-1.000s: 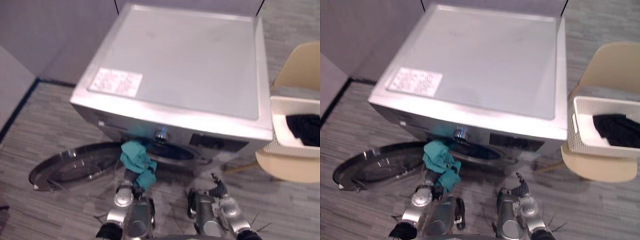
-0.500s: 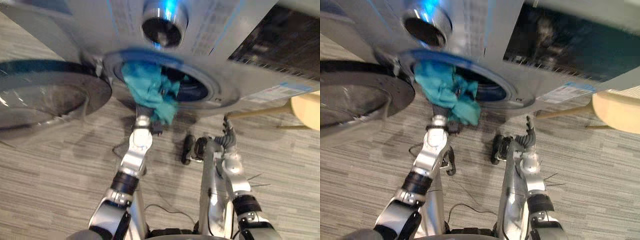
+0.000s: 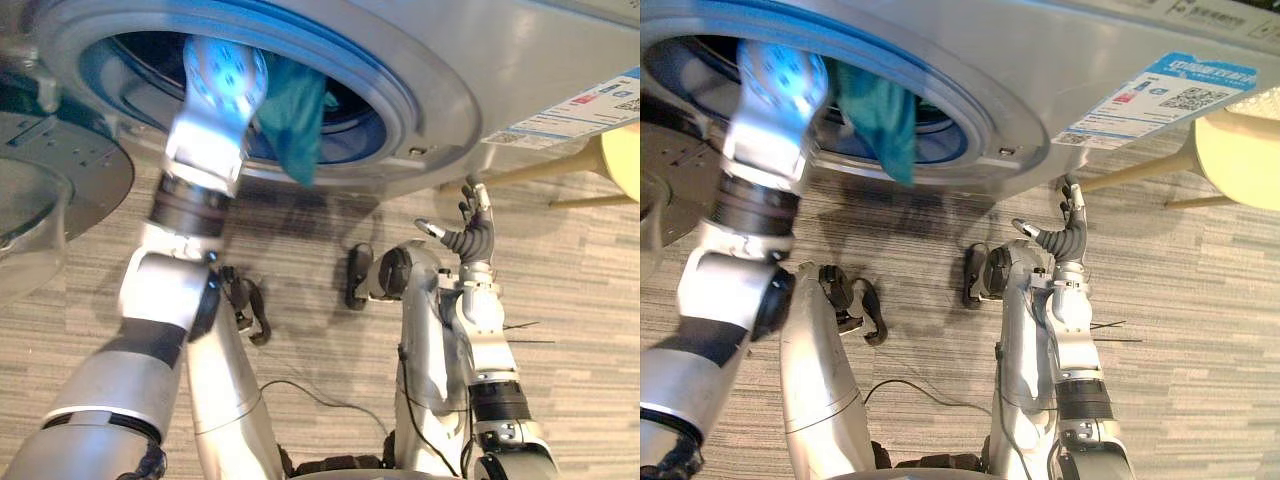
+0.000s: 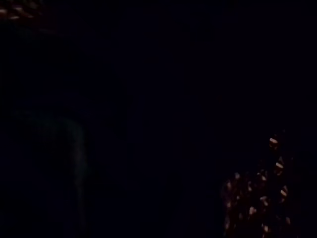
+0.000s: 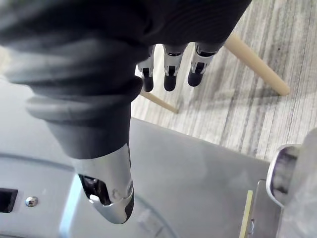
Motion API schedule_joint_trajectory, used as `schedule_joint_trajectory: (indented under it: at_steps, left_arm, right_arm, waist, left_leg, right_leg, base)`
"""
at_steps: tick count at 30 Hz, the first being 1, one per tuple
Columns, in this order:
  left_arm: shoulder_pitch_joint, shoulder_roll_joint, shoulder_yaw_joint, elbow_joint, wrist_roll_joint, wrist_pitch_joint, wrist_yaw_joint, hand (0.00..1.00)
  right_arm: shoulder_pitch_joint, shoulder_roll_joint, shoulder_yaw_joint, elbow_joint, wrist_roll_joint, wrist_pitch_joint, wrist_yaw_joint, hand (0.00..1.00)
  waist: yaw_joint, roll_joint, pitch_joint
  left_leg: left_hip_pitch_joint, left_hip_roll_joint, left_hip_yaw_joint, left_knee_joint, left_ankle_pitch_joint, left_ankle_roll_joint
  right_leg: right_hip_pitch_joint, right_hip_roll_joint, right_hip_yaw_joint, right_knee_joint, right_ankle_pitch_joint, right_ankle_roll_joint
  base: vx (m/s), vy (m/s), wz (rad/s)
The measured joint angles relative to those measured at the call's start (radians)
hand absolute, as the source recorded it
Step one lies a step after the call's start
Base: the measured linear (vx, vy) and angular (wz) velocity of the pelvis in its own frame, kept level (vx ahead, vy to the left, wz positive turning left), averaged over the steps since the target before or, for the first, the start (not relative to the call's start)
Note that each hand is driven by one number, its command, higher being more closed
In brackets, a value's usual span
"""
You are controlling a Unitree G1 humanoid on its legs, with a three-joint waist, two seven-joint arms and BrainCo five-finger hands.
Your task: Pick up the laundry basket with both hands and put the clothes into the washing machine.
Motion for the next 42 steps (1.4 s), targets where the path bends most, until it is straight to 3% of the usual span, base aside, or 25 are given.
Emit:
schedule_joint_trajectory:
  at_steps: [3, 6, 7, 12, 15, 16, 18, 21, 23, 30, 34, 38, 41, 42]
  left_arm:
    - [-0.038, 0.045, 0.015, 0.000, 0.026, 0.001, 0.074, 1.00]
    - [-0.058, 0.079, 0.022, 0.000, 0.028, 0.002, 0.105, 1.00]
    - [-0.059, 0.092, 0.042, 0.000, 0.028, 0.003, 0.105, 0.00]
    - [-0.062, 0.088, 0.055, 0.092, 0.072, 0.008, 0.070, 0.00]
    - [-0.079, 0.049, 0.011, 0.285, 0.185, 0.055, -0.085, 0.00]
    - [-0.079, 0.040, 0.002, 0.310, 0.203, 0.063, -0.104, 0.00]
    - [-0.078, -0.018, -0.037, 0.411, 0.343, 0.108, -0.231, 0.00]
    - [-0.078, -0.060, -0.039, 0.454, 0.405, 0.138, -0.360, 0.00]
    - [-0.079, -0.053, -0.038, 0.454, 0.407, 0.138, -0.406, 0.00]
    - [-0.082, -0.002, -0.038, 0.375, 0.383, 0.137, -0.420, 0.00]
    - [-0.057, 0.025, -0.026, 0.279, 0.308, 0.130, -0.400, 0.00]
    - [0.152, 0.012, 0.090, 0.086, 0.239, 0.085, -0.326, 0.00]
    - [0.386, -0.073, 0.243, 0.028, 0.203, 0.071, -0.237, 0.00]
    - [0.474, -0.113, 0.241, -0.012, 0.199, 0.062, -0.238, 0.00]
  right_arm:
    - [0.004, 0.023, 0.000, -0.028, 0.000, 0.000, 0.002, 0.00]
    - [0.014, 0.026, 0.004, -0.050, 0.000, 0.000, 0.002, 0.00]
    - [0.016, 0.028, 0.008, -0.062, 0.000, 0.000, 0.002, 0.00]
    - [0.021, 0.032, 0.007, -0.068, 0.000, 0.000, 0.004, 0.00]
    - [0.021, 0.027, 0.007, -0.066, 0.001, 0.001, 0.034, 0.00]
    - [0.021, 0.023, 0.008, -0.066, 0.001, 0.001, 0.040, 0.00]
    - [0.020, 0.009, 0.010, -0.060, 0.032, 0.001, 0.067, 0.00]
    - [0.012, -0.013, 0.017, -0.051, 0.064, 0.005, 0.086, 0.00]
    - [0.004, -0.026, 0.022, -0.042, 0.079, 0.029, 0.104, 0.00]
    - [-0.012, -0.032, 0.024, -0.021, 0.120, 0.046, 0.101, 0.00]
    - [-0.013, -0.015, -0.013, 0.024, 0.118, 0.010, 0.111, 0.00]
    - [-0.044, 0.026, -0.021, 0.107, 0.093, 0.008, 0.088, 0.00]
    - [-0.025, 0.054, -0.021, 0.126, 0.038, 0.032, 0.056, 0.00]
    - [-0.008, 0.064, -0.020, 0.130, 0.026, 0.045, 0.053, 0.00]
  waist:
    - [-0.011, -0.015, 0.005]
    - [-0.011, -0.015, 0.005]
    - [-0.012, -0.015, 0.006]
    - [-0.009, -0.016, 0.007]
    - [-0.006, -0.029, 0.014]
    - [-0.004, -0.029, 0.014]
    - [0.001, -0.030, 0.017]
    - [-0.002, -0.029, 0.019]
    - [0.000, -0.029, 0.019]
    - [0.021, -0.027, 0.017]
    - [0.045, -0.026, 0.016]
    - [0.050, -0.009, -0.001]
    - [0.067, -0.009, -0.002]
    - [0.075, -0.008, -0.002]
  left_leg:
    - [-0.004, 0.016, 0.013, -0.019, 0.000, -0.001]
    - [-0.009, 0.032, 0.016, -0.030, -0.001, -0.001]
    - [-0.012, 0.035, 0.016, -0.037, 0.000, -0.001]
    - [-0.014, 0.039, 0.013, -0.034, -0.001, -0.001]
    - [-0.020, 0.033, 0.006, -0.022, -0.001, -0.001]
    - [-0.024, 0.032, 0.002, -0.020, -0.001, -0.001]
    - [-0.036, 0.024, -0.009, -0.004, -0.001, -0.001]
    - [-0.044, 0.010, -0.014, 0.005, -0.002, 0.002]
    - [-0.039, 0.005, -0.015, 0.004, -0.002, 0.002]
    - [-0.019, -0.007, -0.014, -0.032, 0.010, -0.004]
    - [-0.002, -0.007, -0.012, -0.050, 0.014, -0.009]
    - [0.051, -0.006, -0.001, -0.102, 0.019, -0.014]
    - [0.130, -0.003, 0.021, -0.177, 0.035, -0.025]
    - [0.166, -0.003, 0.021, -0.212, 0.042, -0.035]
  right_leg:
    - [-0.015, 0.013, 0.001, -0.021, 0.011, -0.005]
    - [-0.025, 0.031, 0.000, -0.039, 0.021, -0.008]
    - [-0.028, 0.033, 0.000, -0.047, 0.024, -0.008]
    - [-0.028, 0.035, -0.002, -0.046, 0.024, -0.007]
    - [-0.028, 0.025, -0.005, -0.032, 0.021, -0.004]
    - [-0.028, 0.024, -0.007, -0.031, 0.021, -0.004]
    - [-0.028, 0.011, -0.014, -0.015, 0.017, -0.002]
    - [-0.024, -0.006, -0.020, -0.006, 0.010, 0.001]
    - [-0.017, -0.011, -0.021, -0.005, 0.010, 0.001]
    - [0.006, -0.028, -0.027, -0.022, 0.003, -0.006]
    - [0.019, -0.027, -0.029, -0.031, 0.002, -0.013]
    - [0.070, -0.025, -0.035, -0.078, -0.001, -0.009]
    - [0.135, -0.011, -0.034, -0.140, 0.001, -0.011]
    - [0.173, -0.006, -0.042, -0.171, 0.002, -0.013]
  base:
    - [0.05, -0.035, -0.20]
    - [0.05, -0.027, -0.15]
    - [0.04, -0.017, -0.14]
    - [0.03, -0.013, -0.01]
    - [0.01, -0.017, 0.09]
    - [0.01, -0.018, 0.08]
    - [0.02, -0.012, 0.11]
    - [0.02, -0.004, 0.13]
    - [0.03, -0.009, 0.08]
    - [0.04, -0.020, 0.11]
    - [0.05, -0.022, 0.02]
    - [0.05, -0.017, 0.01]
    - [0.07, -0.031, -0.02]
    - [0.08, -0.039, -0.04]
